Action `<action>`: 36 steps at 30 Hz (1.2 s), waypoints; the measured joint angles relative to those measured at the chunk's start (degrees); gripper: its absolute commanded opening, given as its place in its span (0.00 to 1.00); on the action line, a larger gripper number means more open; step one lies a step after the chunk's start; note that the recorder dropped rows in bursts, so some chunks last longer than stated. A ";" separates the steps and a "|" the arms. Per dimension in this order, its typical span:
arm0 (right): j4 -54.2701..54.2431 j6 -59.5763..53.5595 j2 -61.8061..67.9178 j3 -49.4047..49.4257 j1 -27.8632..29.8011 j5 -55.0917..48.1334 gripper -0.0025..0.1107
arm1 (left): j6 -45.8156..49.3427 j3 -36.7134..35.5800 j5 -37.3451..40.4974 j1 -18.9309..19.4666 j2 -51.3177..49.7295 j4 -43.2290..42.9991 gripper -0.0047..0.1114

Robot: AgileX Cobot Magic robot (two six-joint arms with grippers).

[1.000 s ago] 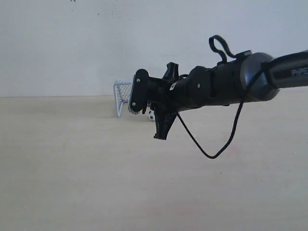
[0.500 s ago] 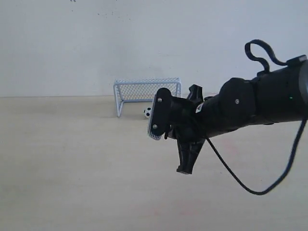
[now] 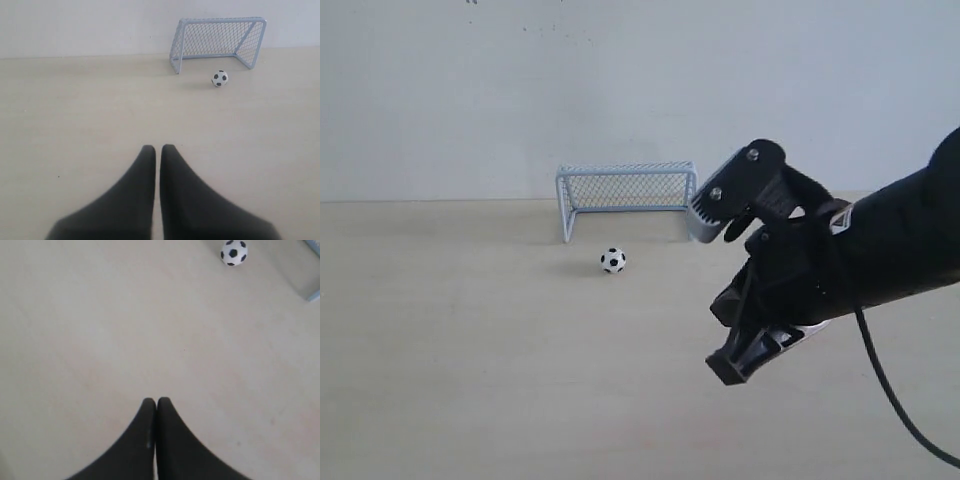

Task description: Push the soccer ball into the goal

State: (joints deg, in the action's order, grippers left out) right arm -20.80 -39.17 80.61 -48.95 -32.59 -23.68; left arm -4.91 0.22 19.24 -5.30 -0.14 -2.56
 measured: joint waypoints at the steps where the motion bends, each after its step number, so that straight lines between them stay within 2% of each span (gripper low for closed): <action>1: -0.95 2.62 -1.06 0.00 0.00 -0.75 0.02 | 0.00 0.00 0.00 0.00 0.00 0.00 0.08; 7: -3.87 10.03 -4.02 0.00 0.00 -1.86 0.02 | 0.00 0.00 0.00 0.00 0.00 0.00 0.08; 32: -4.31 14.69 -4.07 0.09 0.00 -2.39 0.02 | 0.00 0.00 0.00 0.00 0.00 0.00 0.08; 36: -5.42 15.24 -6.39 3.10 0.00 -0.77 0.02 | 0.00 0.00 0.00 0.00 0.00 0.00 0.08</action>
State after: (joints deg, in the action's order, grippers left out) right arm -26.22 -23.93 74.22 -45.86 -32.59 -24.45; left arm -4.91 0.22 19.24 -5.30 -0.14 -2.56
